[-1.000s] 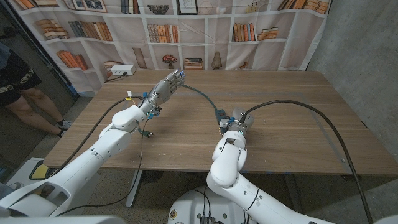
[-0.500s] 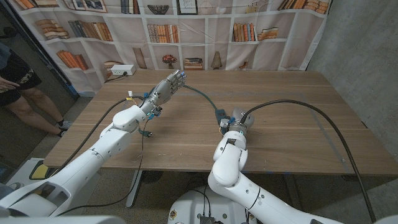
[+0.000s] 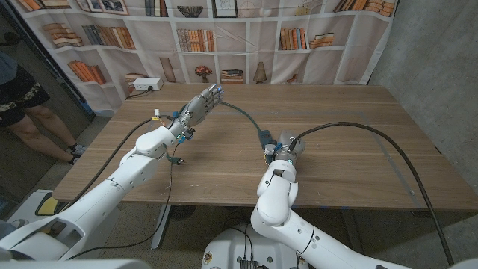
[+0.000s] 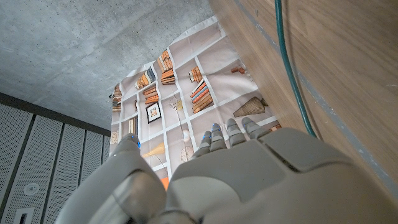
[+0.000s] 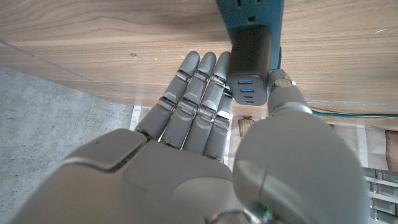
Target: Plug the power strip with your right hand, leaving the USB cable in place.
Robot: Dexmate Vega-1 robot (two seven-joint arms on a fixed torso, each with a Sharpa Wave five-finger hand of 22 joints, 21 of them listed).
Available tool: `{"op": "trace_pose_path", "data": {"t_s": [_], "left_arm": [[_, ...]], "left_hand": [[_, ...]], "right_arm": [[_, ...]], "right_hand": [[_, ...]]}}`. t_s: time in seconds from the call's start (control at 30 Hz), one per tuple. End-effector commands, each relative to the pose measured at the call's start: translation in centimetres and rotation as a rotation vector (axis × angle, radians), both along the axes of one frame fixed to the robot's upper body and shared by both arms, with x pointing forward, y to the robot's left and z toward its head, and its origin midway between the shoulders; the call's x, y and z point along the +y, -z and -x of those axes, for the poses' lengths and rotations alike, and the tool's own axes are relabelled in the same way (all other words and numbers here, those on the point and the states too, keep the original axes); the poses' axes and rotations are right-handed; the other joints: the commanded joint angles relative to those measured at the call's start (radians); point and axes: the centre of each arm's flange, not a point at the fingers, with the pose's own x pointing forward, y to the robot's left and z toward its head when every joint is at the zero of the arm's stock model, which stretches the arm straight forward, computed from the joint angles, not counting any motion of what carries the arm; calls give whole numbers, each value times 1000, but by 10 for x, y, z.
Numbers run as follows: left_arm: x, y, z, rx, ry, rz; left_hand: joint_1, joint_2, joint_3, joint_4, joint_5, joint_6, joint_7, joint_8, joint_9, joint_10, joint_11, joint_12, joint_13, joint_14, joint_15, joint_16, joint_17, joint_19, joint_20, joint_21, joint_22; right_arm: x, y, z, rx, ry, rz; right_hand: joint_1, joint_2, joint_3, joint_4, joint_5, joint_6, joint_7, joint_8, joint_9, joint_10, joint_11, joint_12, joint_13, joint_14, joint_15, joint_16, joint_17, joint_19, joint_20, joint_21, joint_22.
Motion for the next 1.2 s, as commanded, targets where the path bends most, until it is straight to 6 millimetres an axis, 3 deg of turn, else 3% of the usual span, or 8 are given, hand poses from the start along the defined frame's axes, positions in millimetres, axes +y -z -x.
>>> {"op": "trace_pose_path", "data": {"t_s": [0.03,0.67,0.9,1.2], "left_arm": [[2,2,-2,4,2,10],[5,7,-1,5,8,26],[5,7,0,1,12,28],[3,7,2,-4,14,26]], "left_hand": [[4,4,-4,1,-4,7,2,-4,3,-2,1,-6,2,-2,3,-5,2,-2,4,1,6],[5,4,-6,1,-4,6,0,-5,3,0,-1,-6,2,-2,4,-4,2,-3,4,1,6],[5,5,-7,1,-4,8,1,-4,3,-2,2,-6,2,-2,4,-4,2,-2,4,1,6],[5,5,-9,1,-4,6,1,-5,3,-1,1,-6,2,-2,5,-4,2,-3,4,1,6]], "right_arm": [[3,3,-4,36,8,42],[2,-9,-20,183,-7,194],[-3,-11,-22,207,-16,202],[-6,-12,-29,254,-20,229]], "right_hand": [[14,-3,141,44,-4,172,-173,-1,2,77,-79,-1,1,-3,-54,0,2,-2,-70,7,3],[10,15,154,48,-1,155,-158,6,20,82,-72,10,19,18,-62,13,10,-19,-77,11,3],[-2,15,161,45,24,152,-164,32,51,98,-71,35,53,29,-61,20,21,-26,-78,19,2],[-37,-23,194,36,119,160,-159,92,109,113,-70,70,120,58,-61,28,29,-25,-81,32,-4]]}}
